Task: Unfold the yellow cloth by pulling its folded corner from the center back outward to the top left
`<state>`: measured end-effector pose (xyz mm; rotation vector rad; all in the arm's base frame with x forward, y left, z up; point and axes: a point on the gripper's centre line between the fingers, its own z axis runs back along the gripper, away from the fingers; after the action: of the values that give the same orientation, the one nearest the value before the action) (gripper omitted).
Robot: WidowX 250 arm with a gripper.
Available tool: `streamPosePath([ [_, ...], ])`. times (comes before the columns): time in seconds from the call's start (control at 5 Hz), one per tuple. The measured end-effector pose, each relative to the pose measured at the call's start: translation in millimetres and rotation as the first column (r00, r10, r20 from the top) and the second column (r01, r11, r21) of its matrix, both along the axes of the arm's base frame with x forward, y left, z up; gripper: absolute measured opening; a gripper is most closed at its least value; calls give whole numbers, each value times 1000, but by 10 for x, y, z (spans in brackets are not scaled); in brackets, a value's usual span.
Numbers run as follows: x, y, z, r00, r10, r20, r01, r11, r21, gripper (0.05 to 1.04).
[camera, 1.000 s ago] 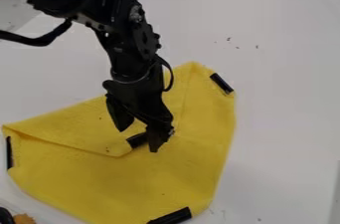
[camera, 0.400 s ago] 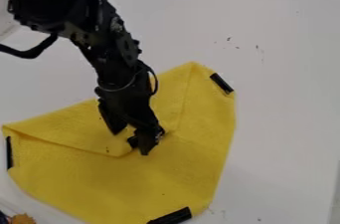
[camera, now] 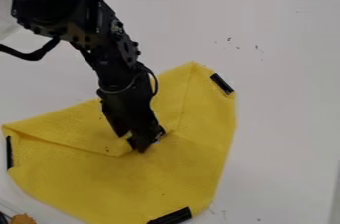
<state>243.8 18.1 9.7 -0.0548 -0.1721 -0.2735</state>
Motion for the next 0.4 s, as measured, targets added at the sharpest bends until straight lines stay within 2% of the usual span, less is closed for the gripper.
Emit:
streamPosePath([
  [0.2, 8, -3, -4, 1000, -5, -8, 5, 1000, -3, 356],
  [0.4, -6, 11, 7, 1000, -1, -31, 2, 1000, 8, 158],
])
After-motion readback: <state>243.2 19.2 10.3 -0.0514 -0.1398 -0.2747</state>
